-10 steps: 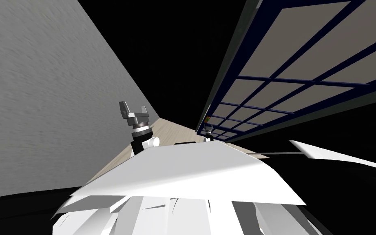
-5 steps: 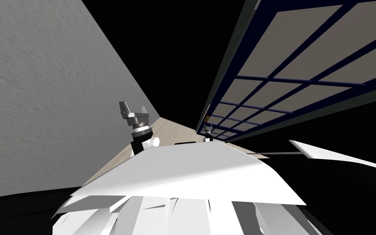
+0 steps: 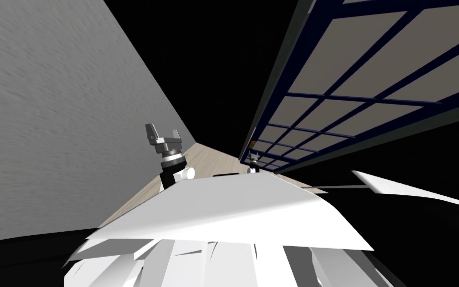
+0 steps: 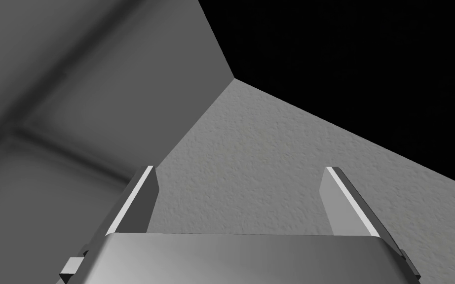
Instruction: Pull the door open
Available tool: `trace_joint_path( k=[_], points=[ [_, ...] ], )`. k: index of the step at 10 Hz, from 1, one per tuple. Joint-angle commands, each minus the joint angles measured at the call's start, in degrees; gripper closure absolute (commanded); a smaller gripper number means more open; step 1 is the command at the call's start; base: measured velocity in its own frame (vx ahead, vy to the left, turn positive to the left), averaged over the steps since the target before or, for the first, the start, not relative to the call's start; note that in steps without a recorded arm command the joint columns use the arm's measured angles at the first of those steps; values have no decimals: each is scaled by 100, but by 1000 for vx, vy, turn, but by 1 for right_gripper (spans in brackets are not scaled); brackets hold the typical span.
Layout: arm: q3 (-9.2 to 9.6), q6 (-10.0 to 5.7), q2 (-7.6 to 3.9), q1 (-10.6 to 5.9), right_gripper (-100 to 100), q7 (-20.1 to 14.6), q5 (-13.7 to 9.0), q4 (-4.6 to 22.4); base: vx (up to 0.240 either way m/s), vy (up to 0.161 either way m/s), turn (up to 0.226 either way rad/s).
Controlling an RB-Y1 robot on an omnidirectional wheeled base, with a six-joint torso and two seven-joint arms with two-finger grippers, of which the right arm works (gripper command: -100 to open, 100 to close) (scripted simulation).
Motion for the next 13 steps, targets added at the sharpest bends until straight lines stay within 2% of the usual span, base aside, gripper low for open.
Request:
trace_joint_path(
  k=[1, 2, 4, 5, 8, 10, 11, 12, 13],
  points=[
    [-28, -37, -129, 58, -100, -147, -22, 46, 162, -22, 100],
    [-36, -48, -168, 75, -100, -191, -28, 59, 225, 2, 98],
    [-84, -113, -392, 176, -100, -447, -65, 139, 227, -10, 107],
    [-84, -113, -392, 176, -100, -447, -65, 139, 148, -28, 36],
    [-127, -171, -593, 266, -100, -676, -99, 210, 115, -13, 65],
    [-133, -179, -622, 279, -100, -709, -104, 220, 80, -13, 20],
    [-140, -134, -609, 300, -100, -655, -108, 144, 33, -3, 5],
    [-140, -134, -609, 300, 100, -655, -108, 144, -5, 0, -3],
    [-140, -134, -609, 300, 100, -655, -108, 144, -12, 0, 0]
  ],
)
